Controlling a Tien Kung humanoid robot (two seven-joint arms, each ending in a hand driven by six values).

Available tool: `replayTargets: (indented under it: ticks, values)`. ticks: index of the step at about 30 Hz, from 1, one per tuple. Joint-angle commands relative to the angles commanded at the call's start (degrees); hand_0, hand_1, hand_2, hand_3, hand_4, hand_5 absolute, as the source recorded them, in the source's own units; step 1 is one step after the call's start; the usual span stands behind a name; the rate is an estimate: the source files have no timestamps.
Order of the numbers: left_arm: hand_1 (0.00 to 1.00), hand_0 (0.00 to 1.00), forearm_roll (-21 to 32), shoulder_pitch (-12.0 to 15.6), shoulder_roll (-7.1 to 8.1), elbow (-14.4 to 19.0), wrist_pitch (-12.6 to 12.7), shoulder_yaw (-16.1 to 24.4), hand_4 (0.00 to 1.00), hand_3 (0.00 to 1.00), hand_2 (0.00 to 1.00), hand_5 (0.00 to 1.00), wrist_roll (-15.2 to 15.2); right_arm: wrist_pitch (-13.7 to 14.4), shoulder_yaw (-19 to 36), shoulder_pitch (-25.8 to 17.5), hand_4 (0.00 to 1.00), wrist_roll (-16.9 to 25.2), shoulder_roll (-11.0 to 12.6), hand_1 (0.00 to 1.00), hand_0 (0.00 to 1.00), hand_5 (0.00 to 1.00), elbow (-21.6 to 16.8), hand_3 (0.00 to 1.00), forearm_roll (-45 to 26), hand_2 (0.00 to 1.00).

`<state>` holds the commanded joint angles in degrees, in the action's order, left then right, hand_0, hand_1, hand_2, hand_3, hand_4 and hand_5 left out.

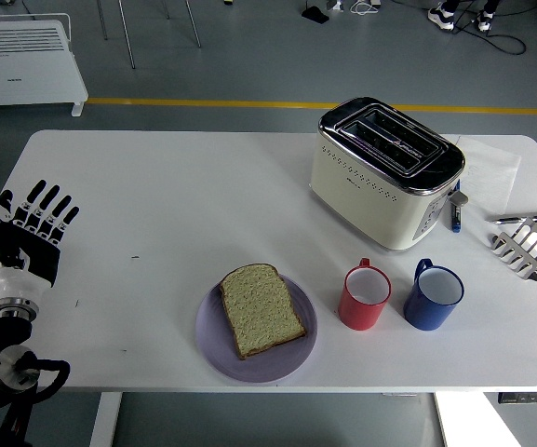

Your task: Push plate across desktop,pick up the break from the machine,place the break in the plate

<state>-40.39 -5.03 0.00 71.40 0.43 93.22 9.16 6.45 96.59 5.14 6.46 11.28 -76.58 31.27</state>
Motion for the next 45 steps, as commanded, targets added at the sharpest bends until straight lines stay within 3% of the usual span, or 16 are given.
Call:
replayTargets:
  ticks: [17, 27, 45]
  values:
    - [0.768, 0.747, -2.33, -1.00, 0.00, 0.81, -1.22, 1.84, 0.593, 0.775, 0.807, 0.998, -4.96, -2.55, 0.58, 0.98, 0.523, -1.10, -0.30, 0.775, 0.831, 0.578, 0.61, 0.779, 1.25, 0.792]
    - [0.769, 0.747, -4.33, -2.16, 0.00, 1.36, -2.50, 2.58, 0.592, 0.775, 0.807, 0.998, -8.00, -2.70, 1.37, 1.67, 0.525, -2.20, -0.34, 0.774, 0.831, 0.579, 1.33, 0.778, 3.93, 0.791]
    - [0.770, 0.748, -4.77, -2.42, 0.00, 1.24, -2.99, 2.86, 0.592, 0.772, 0.806, 0.998, -8.60, -2.44, 1.24, 2.21, 0.525, -2.29, -0.70, 0.768, 0.824, 0.579, 2.60, 0.771, 4.09, 0.785]
